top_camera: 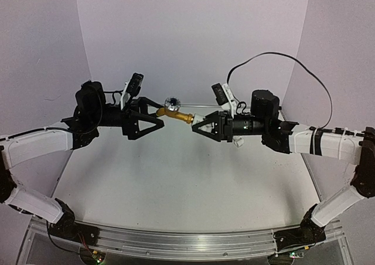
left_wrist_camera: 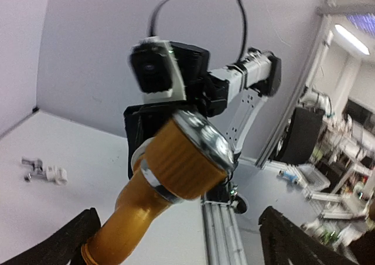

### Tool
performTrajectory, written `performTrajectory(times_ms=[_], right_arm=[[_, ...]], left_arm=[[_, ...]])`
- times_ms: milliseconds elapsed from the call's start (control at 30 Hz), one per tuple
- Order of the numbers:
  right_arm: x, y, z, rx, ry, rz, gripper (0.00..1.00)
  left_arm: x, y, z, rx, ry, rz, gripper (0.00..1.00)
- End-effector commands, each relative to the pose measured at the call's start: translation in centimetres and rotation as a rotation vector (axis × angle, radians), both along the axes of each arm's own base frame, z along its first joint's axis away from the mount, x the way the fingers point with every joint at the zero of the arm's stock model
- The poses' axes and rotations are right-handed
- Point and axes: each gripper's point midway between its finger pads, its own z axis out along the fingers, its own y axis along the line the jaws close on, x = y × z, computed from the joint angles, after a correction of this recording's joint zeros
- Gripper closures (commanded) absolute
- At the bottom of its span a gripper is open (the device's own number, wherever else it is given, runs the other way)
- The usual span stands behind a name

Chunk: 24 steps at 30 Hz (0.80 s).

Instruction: Install the water faucets

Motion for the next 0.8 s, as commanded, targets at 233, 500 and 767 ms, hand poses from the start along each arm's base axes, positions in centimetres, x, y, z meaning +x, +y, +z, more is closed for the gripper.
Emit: performTrajectory(times_ms=[233, 500, 767], right_arm=[[5.7, -4.0, 1.6, -0.159, -0.727, -0.365, 1.0], [4.9, -2.6, 0.4, -0.207, -0.831, -0.327, 1.0], [4.2, -0.6, -0.7, -0.261, -0.879, -0.31, 1.0]], left_arm=[[4.5, 1.0, -1.5, 0.001, 1.031, 0.231, 0.09], [5.2, -0.6, -2.7, -0.023, 1.201, 0.21, 0.0], [4.8, -2.9, -2.5, -0.009, 1.209, 0.184, 0.0]])
